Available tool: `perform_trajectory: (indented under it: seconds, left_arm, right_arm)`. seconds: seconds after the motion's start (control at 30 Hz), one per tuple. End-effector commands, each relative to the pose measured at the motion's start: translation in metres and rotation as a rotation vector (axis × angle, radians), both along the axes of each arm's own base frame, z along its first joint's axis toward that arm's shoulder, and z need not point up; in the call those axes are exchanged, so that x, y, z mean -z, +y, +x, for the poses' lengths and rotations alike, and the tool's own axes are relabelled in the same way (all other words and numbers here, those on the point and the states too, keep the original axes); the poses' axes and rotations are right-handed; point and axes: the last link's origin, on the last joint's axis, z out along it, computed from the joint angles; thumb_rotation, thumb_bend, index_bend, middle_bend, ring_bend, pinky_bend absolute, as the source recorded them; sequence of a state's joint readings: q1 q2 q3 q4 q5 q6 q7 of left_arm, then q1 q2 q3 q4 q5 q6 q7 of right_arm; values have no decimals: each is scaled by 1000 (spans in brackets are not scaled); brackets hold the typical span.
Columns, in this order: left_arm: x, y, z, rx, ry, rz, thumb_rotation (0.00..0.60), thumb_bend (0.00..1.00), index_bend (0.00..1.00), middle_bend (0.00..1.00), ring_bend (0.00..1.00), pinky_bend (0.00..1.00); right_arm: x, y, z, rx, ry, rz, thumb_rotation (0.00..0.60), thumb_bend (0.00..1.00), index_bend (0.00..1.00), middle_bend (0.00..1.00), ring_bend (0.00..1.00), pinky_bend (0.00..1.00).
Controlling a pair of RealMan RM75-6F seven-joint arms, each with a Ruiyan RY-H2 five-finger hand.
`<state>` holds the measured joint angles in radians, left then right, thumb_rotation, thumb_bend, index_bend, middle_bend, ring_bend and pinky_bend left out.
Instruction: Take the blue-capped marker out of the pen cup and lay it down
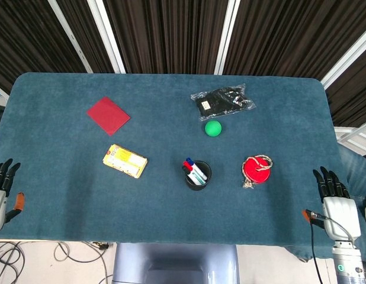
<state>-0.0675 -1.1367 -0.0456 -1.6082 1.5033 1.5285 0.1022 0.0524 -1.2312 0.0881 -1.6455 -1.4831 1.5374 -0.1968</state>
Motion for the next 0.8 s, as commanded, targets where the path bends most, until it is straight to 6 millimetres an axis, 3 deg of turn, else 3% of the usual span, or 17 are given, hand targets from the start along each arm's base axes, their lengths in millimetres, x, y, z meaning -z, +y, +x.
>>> perform_trajectory:
  seconds: [0.03,0.33,0.43,0.63,0.8]
  left_arm:
    - [0,0,0,0,-2,3,600,511,61,3,0,0]
    - [-3,0,-1,-9,-8,13,600,510,61,3,0,0]
    - [-3,1,-2,-17,-13,15,600,510,61,3,0,0]
    - [0,1,-2,-21,-15,9,600,510,61,3,0,0]
    - [0,1,-2,-32,-26,10,600,510,61,3,0,0]
  right_arm:
    - [0,0,1,-4,-12,5,600,213,2,0,0,197]
    - [2,-2,1,-16,-42,36,600,196,3,0,0,197]
    - [2,-7,3,-33,-144,68,600,192,2,0,0,197]
    - [-23,-34,6,-71,-316,153,600,192,4,0,0,197]
    - [-39,-59,21,-85,-398,261,600,193,5,0,0,197]
